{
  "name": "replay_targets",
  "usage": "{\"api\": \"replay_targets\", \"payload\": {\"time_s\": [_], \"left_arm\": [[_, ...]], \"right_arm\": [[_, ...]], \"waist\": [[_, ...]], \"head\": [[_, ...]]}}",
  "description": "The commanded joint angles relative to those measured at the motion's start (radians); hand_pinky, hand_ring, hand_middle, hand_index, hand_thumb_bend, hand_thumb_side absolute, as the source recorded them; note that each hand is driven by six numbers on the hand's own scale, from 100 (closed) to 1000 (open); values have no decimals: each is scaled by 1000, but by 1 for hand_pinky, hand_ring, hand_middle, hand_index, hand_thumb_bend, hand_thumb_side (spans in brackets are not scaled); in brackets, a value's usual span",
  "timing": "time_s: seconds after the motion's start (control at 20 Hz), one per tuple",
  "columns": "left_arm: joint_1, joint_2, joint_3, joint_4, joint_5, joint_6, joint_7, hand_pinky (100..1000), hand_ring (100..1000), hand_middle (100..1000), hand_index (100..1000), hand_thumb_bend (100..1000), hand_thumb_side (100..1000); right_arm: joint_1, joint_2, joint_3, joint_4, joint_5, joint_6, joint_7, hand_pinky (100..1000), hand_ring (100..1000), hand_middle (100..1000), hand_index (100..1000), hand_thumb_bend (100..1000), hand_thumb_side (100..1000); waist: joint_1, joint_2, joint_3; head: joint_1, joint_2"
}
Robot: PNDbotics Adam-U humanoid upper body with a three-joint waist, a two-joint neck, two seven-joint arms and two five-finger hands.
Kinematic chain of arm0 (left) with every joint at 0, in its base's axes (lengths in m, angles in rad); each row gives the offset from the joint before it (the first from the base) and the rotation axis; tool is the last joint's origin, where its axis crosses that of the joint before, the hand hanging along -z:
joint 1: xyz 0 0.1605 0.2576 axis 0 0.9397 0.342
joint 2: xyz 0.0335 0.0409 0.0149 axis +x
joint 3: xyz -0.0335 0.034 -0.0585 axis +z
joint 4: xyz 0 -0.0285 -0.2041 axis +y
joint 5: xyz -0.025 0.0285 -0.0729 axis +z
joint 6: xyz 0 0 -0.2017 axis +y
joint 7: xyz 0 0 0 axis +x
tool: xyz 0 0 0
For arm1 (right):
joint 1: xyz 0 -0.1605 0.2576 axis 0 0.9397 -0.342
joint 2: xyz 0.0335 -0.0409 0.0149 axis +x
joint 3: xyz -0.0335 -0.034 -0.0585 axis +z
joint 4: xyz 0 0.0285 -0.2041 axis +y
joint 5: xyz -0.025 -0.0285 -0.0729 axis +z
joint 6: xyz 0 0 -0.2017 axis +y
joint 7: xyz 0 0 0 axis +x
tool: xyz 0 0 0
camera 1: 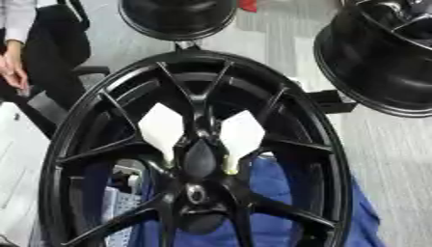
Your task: Pull the pin out of the wheel hub.
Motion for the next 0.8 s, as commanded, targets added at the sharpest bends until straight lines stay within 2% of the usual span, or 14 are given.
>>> {"api": "replay_targets", "payload": {"time_s": [0.05,0.2,0.25,0.35,0.4,0.45,0.55,0.7,0.8], "left_arm": [[-4,32,8,-17,-1,2,9,818,622,663,826,286,291],[4,32,12,-17,-7,10,12,817,621,661,821,279,288],[4,32,14,-17,-15,15,16,817,621,661,821,278,287],[5,31,14,-17,-26,24,23,817,621,661,821,278,288],[4,29,12,-17,-27,29,23,817,620,660,821,278,290],[2,29,10,-17,-28,32,23,817,620,660,821,279,289],[2,29,7,-17,-29,36,20,817,620,660,821,280,289],[4,27,6,-17,-29,39,18,816,620,660,821,283,287],[5,30,4,-17,-28,41,17,816,621,660,821,285,284]], "right_arm": [[-26,-92,18,-11,41,36,170,876,809,746,849,100,333],[-46,-140,50,-11,126,48,341,933,856,793,868,107,319],[-50,-158,64,-11,176,42,399,967,888,825,882,220,324],[-61,-172,81,-11,281,17,509,972,893,829,883,233,329],[-62,-183,109,-11,302,-18,579,982,910,843,887,269,415],[-74,-190,130,-11,310,-52,648,981,910,843,887,272,426],[-103,-196,155,-11,313,-102,749,983,915,849,889,303,438],[-149,-200,184,-11,298,-161,841,978,912,843,883,299,434],[-184,-198,203,-11,279,-182,879,975,909,840,881,293,432]], "waist": [[2,-28,-5],[0,-37,-10],[0,-39,-11],[0,-41,-13],[1,-42,-10],[2,-44,-9],[2,-48,-6],[2,-56,-2],[2,-62,-1]], "head": [[-2,-2],[-7,-21],[-9,-34],[-10,-49],[-17,-66],[-24,-75],[-37,-72],[-62,-58],[-78,-43]]}}
